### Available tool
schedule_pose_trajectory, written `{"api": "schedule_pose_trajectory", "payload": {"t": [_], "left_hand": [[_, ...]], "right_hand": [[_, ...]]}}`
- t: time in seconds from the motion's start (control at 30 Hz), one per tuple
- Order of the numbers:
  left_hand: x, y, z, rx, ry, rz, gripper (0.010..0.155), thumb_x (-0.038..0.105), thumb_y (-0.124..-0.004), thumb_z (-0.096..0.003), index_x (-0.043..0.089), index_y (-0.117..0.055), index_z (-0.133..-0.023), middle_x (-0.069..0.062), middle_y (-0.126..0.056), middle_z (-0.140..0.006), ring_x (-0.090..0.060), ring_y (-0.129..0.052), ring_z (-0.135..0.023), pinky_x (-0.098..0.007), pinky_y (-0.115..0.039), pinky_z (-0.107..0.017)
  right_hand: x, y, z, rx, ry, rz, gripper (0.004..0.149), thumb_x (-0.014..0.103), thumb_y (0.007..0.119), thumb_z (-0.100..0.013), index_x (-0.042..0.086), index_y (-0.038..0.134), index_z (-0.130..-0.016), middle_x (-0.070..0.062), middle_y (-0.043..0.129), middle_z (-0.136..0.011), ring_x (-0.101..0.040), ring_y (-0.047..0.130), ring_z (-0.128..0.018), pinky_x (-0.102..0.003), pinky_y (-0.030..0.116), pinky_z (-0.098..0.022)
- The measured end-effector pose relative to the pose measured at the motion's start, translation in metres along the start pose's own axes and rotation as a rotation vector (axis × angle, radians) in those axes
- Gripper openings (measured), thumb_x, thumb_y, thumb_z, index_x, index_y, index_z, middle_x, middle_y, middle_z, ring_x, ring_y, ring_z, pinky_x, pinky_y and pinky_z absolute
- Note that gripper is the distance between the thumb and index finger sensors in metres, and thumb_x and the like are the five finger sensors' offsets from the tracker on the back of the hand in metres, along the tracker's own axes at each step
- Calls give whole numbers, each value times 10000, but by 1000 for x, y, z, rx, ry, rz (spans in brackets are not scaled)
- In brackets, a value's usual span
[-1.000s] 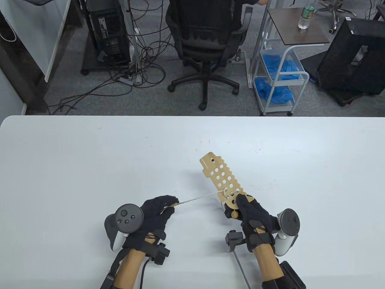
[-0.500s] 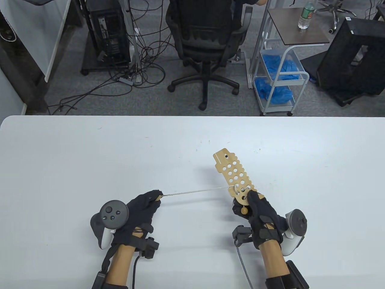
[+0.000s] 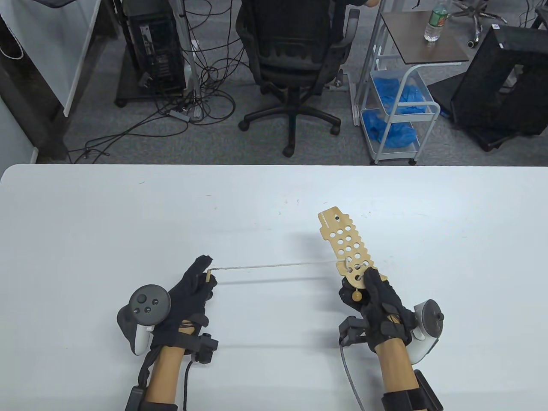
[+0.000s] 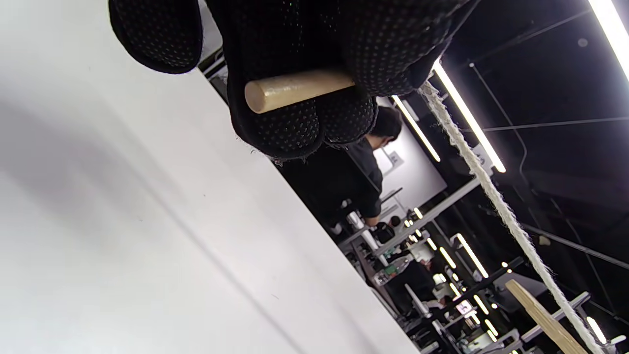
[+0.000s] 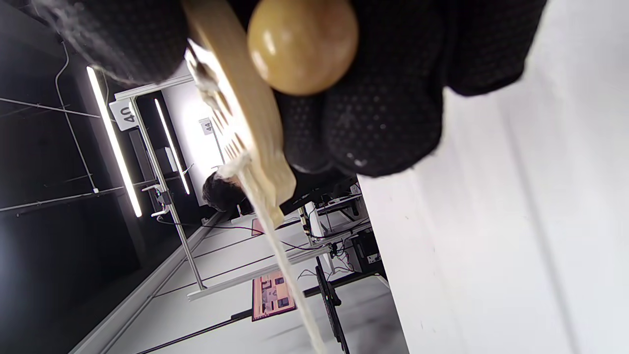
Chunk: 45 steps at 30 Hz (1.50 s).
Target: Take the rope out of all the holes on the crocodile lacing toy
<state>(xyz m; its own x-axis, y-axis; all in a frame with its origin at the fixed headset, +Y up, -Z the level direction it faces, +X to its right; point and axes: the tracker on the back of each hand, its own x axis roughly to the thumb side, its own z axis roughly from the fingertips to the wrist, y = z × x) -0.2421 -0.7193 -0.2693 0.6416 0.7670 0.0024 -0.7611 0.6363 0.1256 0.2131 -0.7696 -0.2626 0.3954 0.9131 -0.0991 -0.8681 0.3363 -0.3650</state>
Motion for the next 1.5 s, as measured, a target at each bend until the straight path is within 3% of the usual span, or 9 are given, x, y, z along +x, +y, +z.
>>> {"api": "schedule_pose_trajectory", "payload": {"t": [0.6, 0.87, 1.1, 1.5], "left_hand": [[-20, 21, 2, 157, 110, 56, 512, 311, -816, -488, 438, -735, -977, 78, -1001, -859, -164, -1027, -695, -579, -739, -657], [-29, 28, 3, 188, 147, 117, 504, 314, -810, -495, 437, -727, -977, 82, -992, -869, -165, -1011, -716, -578, -732, -665], [-35, 34, 4, 219, 172, 191, 497, 314, -803, -501, 436, -723, -976, 74, -985, -871, -163, -1006, -717, -576, -731, -664], [-40, 38, 4, 230, 197, 220, 493, 315, -795, -508, 430, -709, -980, 68, -971, -879, -163, -997, -722, -573, -727, -669]], "right_hand": [[-1, -7, -3, -21, 21, -37, 489, 404, 806, -454, 35, 829, -773, -221, 970, -624, -361, 1005, -445, -604, 752, -453], [-2, -12, -2, -66, 23, -78, 498, 417, 780, -464, 37, 813, -785, -214, 961, -638, -355, 999, -458, -598, 750, -461], [-7, -13, -2, -70, 39, -217, 510, 423, 745, -483, 38, 771, -817, -214, 928, -681, -356, 979, -503, -602, 728, -489], [-8, -16, -2, -91, 57, -236, 509, 421, 742, -483, 43, 763, -824, -212, 921, -692, -355, 974, -515, -601, 723, -495]]}}
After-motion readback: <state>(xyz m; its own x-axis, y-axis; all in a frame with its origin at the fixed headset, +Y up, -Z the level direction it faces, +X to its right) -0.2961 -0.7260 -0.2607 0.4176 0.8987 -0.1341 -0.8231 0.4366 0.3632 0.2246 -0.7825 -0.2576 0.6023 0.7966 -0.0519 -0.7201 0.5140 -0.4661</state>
